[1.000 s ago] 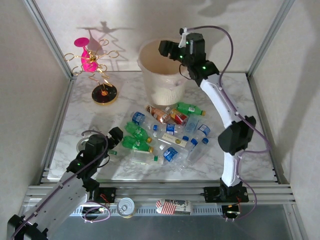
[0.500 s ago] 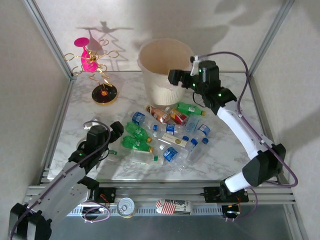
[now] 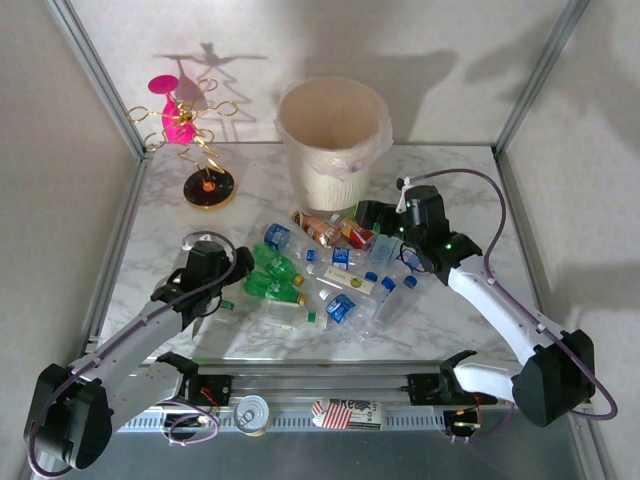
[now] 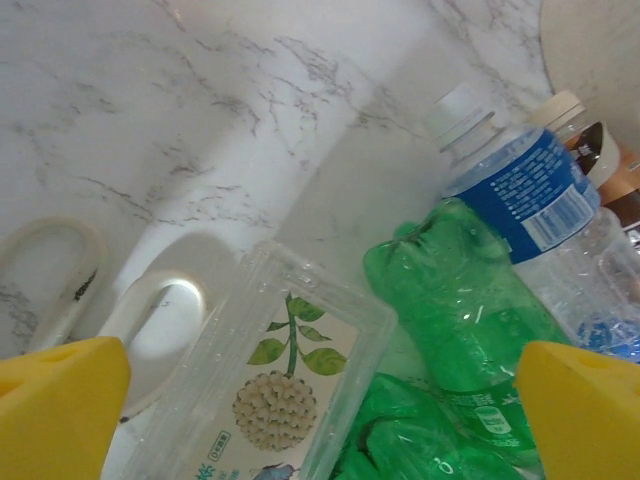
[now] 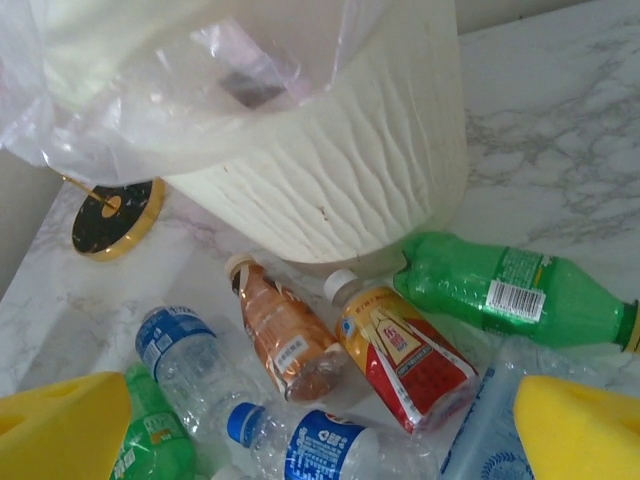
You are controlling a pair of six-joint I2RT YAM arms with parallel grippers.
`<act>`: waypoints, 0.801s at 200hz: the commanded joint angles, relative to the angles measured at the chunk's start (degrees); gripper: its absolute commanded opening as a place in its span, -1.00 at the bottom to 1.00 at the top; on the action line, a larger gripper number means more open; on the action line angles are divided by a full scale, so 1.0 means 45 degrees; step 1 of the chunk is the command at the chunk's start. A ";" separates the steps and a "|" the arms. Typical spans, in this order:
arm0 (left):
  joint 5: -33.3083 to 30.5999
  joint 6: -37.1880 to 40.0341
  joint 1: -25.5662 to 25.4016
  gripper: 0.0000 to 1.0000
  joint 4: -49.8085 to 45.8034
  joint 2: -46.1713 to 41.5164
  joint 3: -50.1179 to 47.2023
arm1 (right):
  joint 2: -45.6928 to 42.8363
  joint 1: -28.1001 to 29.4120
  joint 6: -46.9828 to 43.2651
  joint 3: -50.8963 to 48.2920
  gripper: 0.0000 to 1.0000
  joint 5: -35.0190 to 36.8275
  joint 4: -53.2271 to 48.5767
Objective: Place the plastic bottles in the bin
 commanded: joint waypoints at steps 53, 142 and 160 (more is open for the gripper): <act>0.0054 0.0450 0.0078 0.91 0.0199 0.0792 -0.0133 | 0.0411 0.0245 0.0799 -0.0795 0.98 -0.0830 0.1152; -0.0530 0.0311 0.0021 0.77 0.0577 0.2440 -0.0319 | 0.0076 0.0312 0.1019 -0.1355 0.97 -0.0769 0.1777; -0.0864 0.0294 0.0000 0.76 0.0524 0.2675 -0.0320 | 0.0062 0.0307 0.1016 -0.1380 0.97 -0.0783 0.1757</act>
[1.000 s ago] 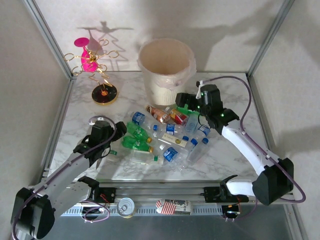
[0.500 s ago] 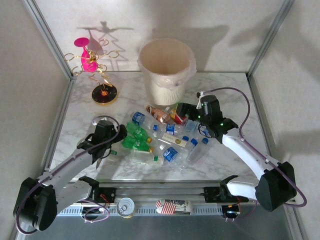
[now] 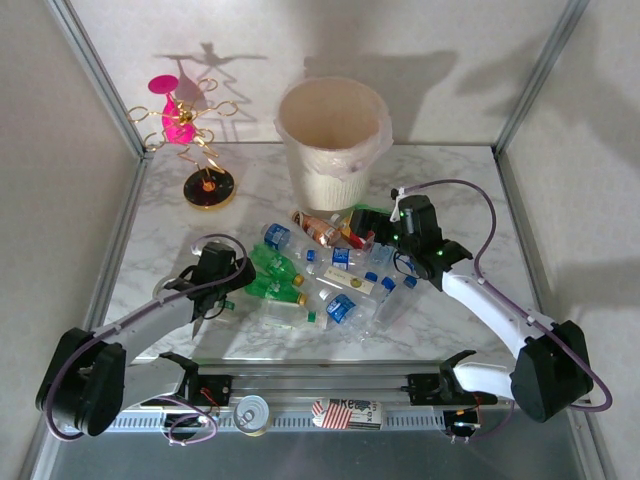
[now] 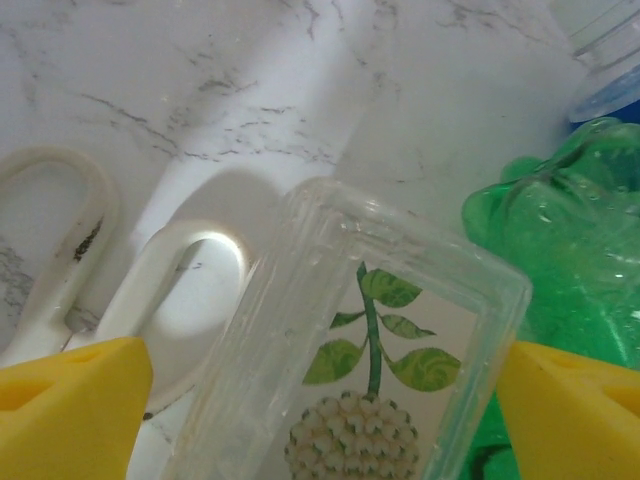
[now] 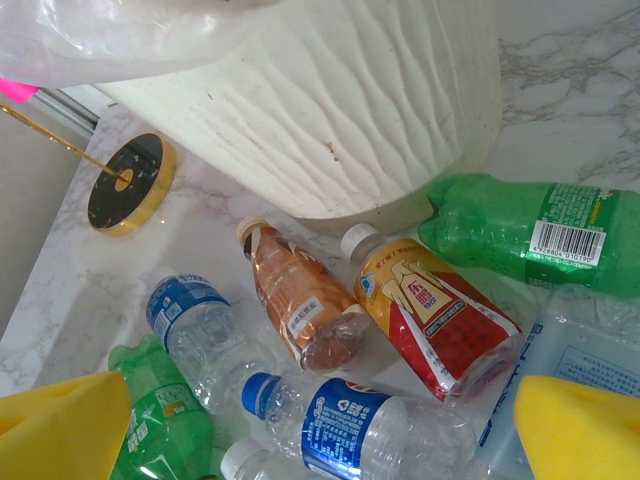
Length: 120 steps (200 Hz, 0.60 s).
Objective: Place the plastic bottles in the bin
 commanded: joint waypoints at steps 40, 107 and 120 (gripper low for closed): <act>-0.0992 0.0104 0.0021 0.75 0.0236 0.0574 -0.0258 | -0.0364 0.0094 0.0161 -0.0296 0.98 -0.0044 0.0368; -0.0722 0.0241 -0.0015 0.22 0.0842 0.0809 -0.0352 | -0.0836 0.0090 0.0108 -0.0375 0.98 0.0193 -0.0030; -0.0619 0.0204 -0.0028 0.07 0.0855 0.0690 -0.0342 | -0.0990 0.0090 0.0014 -0.0356 0.97 0.0252 -0.0081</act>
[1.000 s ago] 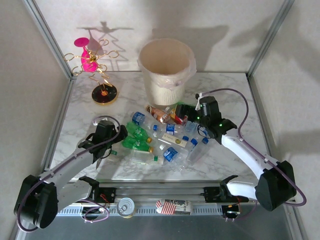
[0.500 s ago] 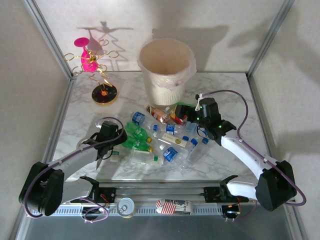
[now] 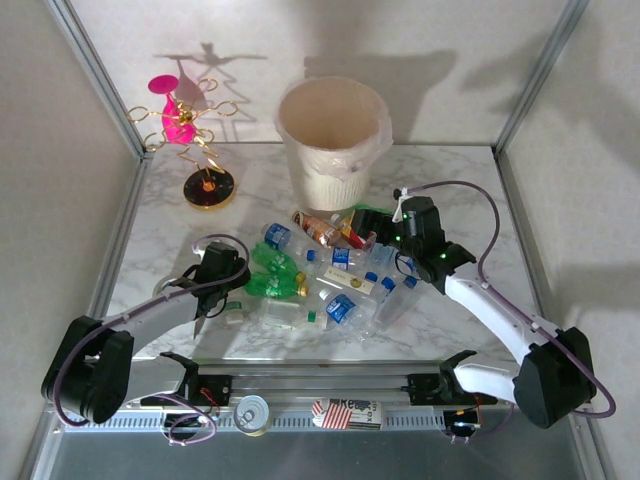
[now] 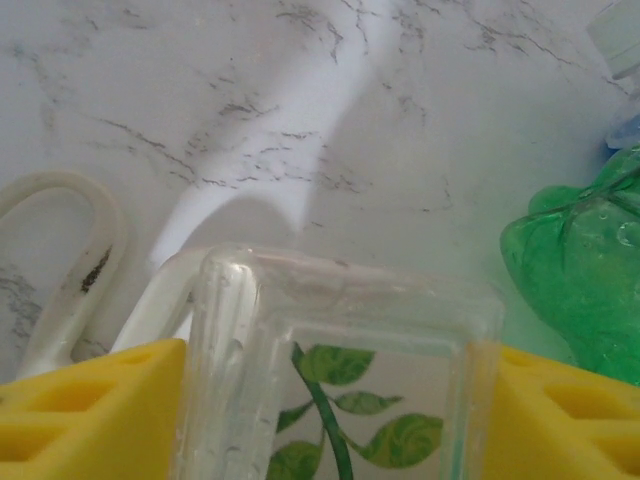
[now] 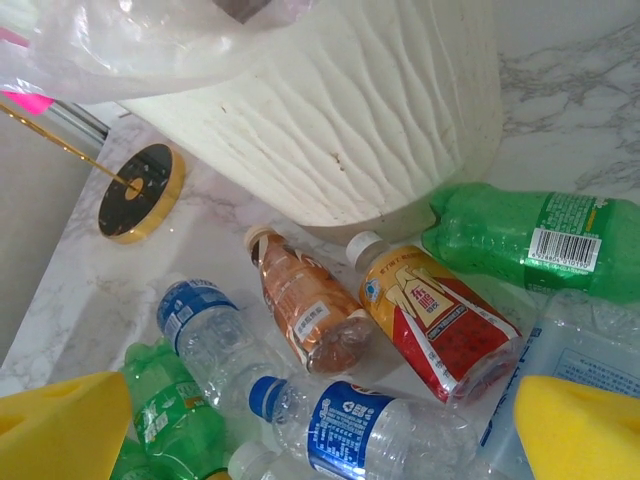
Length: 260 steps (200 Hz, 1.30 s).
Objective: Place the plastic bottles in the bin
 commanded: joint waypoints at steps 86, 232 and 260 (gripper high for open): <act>-0.0489 0.0093 -0.0012 -0.06 -0.1690 -0.3916 0.0775 | -0.0728 0.0087 0.0186 -0.1405 0.98 -0.0758 0.1014; 0.1987 -0.0059 -0.2815 -0.07 0.2957 0.0474 1.0437 | -0.1078 0.0241 0.0264 -0.3908 0.98 -0.2800 0.3519; 0.2240 0.0762 -0.2999 -0.06 0.2997 0.3187 1.3909 | -0.1335 0.0229 0.0206 -0.3927 0.98 -0.2723 0.3131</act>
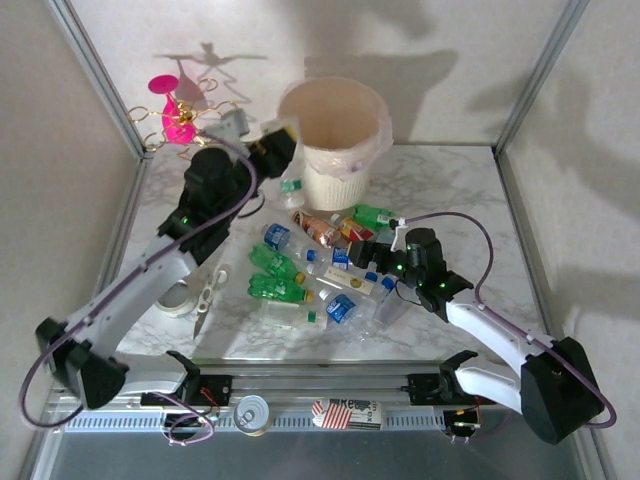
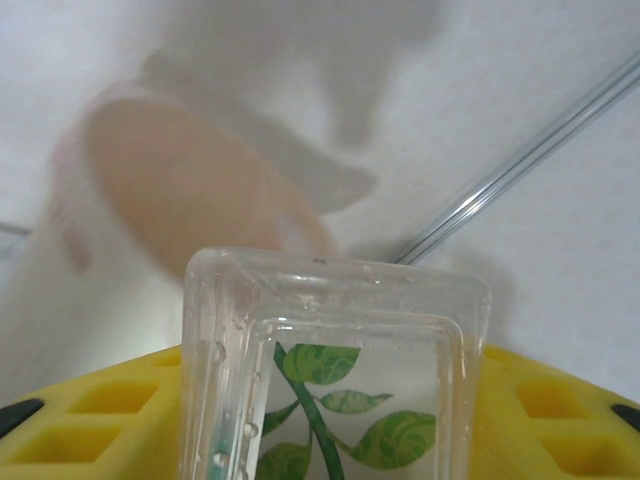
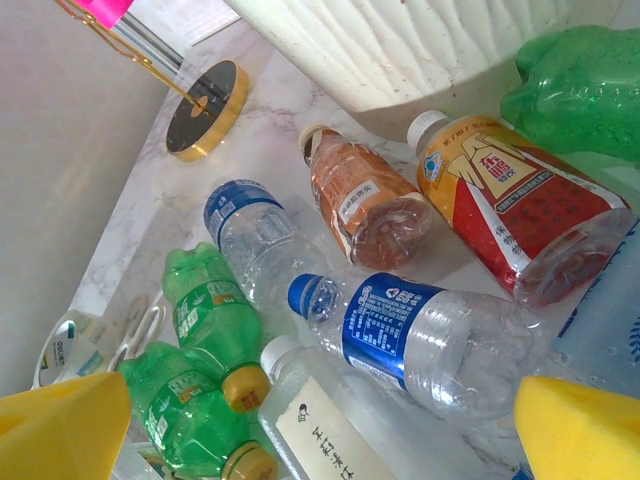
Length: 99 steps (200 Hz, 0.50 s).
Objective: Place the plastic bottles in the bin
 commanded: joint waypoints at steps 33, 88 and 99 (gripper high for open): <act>-0.0328 0.2036 -0.0172 -0.04 0.0445 0.5079 0.6456 | -0.0870 0.0145 -0.0183 -0.0199 0.98 -0.0257 -0.0298; -0.1936 0.3321 -0.0192 -0.04 -0.1192 1.0098 1.2974 | -0.1955 0.0161 0.0037 -0.0457 0.97 0.0134 -0.0729; -0.2261 0.3505 -0.0192 -0.04 -0.1412 1.0687 1.3611 | -0.2084 0.0155 0.0037 -0.0443 0.98 0.0200 -0.0910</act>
